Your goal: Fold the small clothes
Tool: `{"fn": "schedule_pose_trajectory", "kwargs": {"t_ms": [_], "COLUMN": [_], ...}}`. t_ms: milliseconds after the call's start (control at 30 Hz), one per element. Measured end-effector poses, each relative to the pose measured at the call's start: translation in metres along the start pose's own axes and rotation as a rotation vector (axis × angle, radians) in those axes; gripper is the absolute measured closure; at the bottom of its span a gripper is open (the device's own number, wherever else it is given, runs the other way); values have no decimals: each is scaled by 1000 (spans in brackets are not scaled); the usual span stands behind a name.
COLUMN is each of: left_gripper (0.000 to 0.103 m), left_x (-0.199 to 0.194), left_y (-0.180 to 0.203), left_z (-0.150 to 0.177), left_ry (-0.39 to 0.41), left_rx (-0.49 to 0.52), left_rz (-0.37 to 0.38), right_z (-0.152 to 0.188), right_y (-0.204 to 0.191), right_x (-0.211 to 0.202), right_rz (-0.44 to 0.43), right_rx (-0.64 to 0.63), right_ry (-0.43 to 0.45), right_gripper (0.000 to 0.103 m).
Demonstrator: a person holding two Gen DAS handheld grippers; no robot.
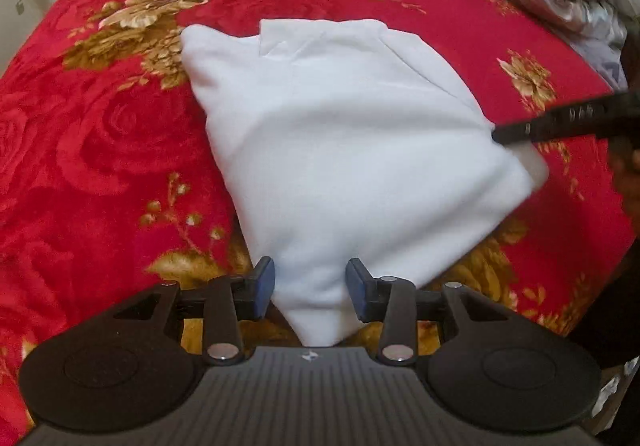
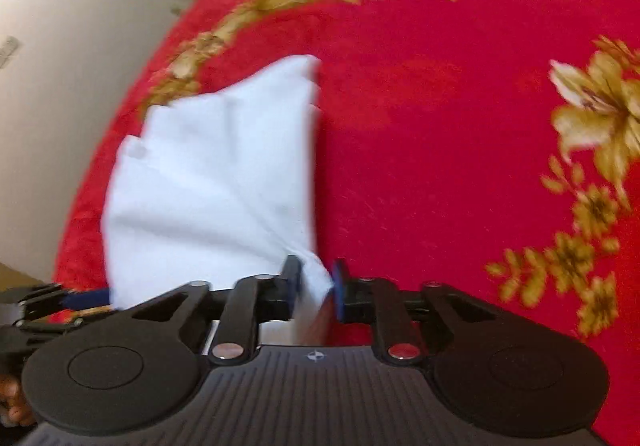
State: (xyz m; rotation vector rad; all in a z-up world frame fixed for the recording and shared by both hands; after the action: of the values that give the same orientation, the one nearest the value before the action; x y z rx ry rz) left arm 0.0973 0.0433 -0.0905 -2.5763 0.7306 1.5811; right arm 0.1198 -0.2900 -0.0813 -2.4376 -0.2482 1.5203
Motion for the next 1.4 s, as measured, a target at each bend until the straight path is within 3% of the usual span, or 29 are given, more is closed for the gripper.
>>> {"fn": "schedule_pose_trajectory", "kwargs": {"t_ms": [100, 133, 200, 300, 367, 400, 467, 567, 667, 700, 833, 900, 1000, 1100, 1233, 1400], "left_gripper": [58, 58, 58, 58, 52, 45, 44, 41, 10, 7, 6, 0, 0, 0, 0, 0], "left_x": [-18, -25, -32, -26, -9, -1, -1, -19, -43, -52, -82, -94, -112, -125, -128, -109], "left_y": [-5, -7, -11, -14, -14, -16, -15, -13, -9, -5, 21, 32, 53, 77, 109, 125], "left_z": [-3, -5, -7, -10, -7, -7, -8, -10, -8, -6, 2, 6, 17, 35, 67, 93], "left_ry": [89, 125, 169, 142, 46, 15, 25, 109, 220, 252, 312, 327, 368, 399, 406, 429], "left_rx": [-36, -52, -79, -108, -99, -95, -88, -77, -97, -117, -163, -170, -194, -200, -190, -200], "left_rz": [60, 71, 77, 56, -14, -38, -53, -86, -183, -201, -248, -282, -310, -338, -343, -339], "right_z": [-5, -6, -7, 4, 17, 23, 25, 22, 21, 22, 26, 30, 46, 68, 104, 139], "right_y": [-11, -17, -26, -35, -37, -34, -34, -40, -44, -46, -52, -48, -43, -47, -58, -72], "right_x": [-23, -34, -48, -41, -18, -8, -3, -15, -36, -48, -91, -113, -135, -152, -170, -160], "right_rz": [22, 16, -50, -94, 15, 70, 77, 70, 89, 112, 141, 149, 160, 186, 219, 224], "right_rx": [-67, -103, -160, -251, -348, -373, -370, -384, -374, -373, -343, -269, -160, -136, -133, -152], "right_ry": [118, 170, 209, 117, 17, -18, -27, 35, 123, 173, 340, 405, 468, 520, 569, 526], "right_gripper": [73, 65, 57, 57, 56, 47, 48, 48, 48, 48, 44, 41, 40, 38, 32, 31]}}
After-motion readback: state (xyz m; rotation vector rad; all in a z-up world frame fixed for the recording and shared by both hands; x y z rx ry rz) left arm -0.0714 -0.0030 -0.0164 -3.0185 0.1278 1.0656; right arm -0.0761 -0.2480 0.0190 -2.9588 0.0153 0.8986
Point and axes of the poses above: each gripper's, at about its wrist camera, not at the fingertips, and x roughly the way its jaws point, y to its right, z to its underside, the point moved 2 cm from there along x, roughly the way its jaws point, and after that the axes turned 11 degrees about z, right-handed, at the moved point
